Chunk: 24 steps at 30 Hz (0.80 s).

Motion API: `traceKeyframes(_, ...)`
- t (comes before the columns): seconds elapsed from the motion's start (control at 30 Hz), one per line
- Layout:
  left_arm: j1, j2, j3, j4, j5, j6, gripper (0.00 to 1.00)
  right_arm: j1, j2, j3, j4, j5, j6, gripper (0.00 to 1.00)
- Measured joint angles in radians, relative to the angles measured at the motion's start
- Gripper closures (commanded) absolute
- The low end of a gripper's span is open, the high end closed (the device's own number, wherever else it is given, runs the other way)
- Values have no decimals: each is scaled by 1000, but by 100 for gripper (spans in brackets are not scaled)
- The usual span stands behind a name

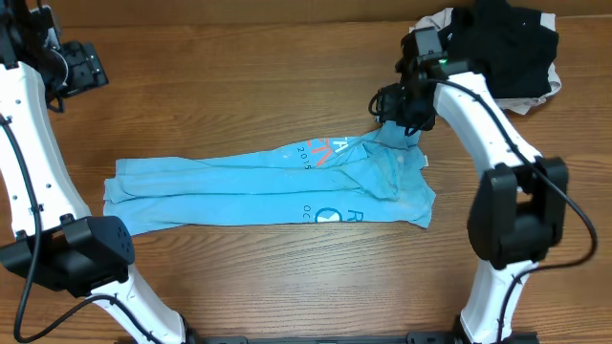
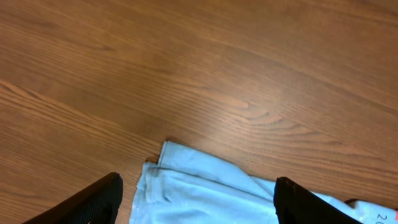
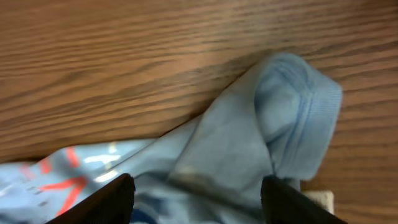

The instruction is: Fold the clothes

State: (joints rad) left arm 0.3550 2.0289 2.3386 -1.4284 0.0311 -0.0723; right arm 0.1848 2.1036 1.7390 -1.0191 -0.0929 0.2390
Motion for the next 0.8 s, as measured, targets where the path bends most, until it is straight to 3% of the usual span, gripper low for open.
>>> traceKeyframes(0.3, 0, 2, -4, -3, 0, 0, 20, -58, 55, 0, 58, 8, -5, 40)
traceKeyframes(0.7, 0, 2, -4, -2, 0, 0, 19, -65, 60, -24, 101, -23, -61, 41)
traceKeyframes(0.8, 0, 2, -5, -1, -1, 0, 19, -65, 66, -26, 110, -30, -79, 50)
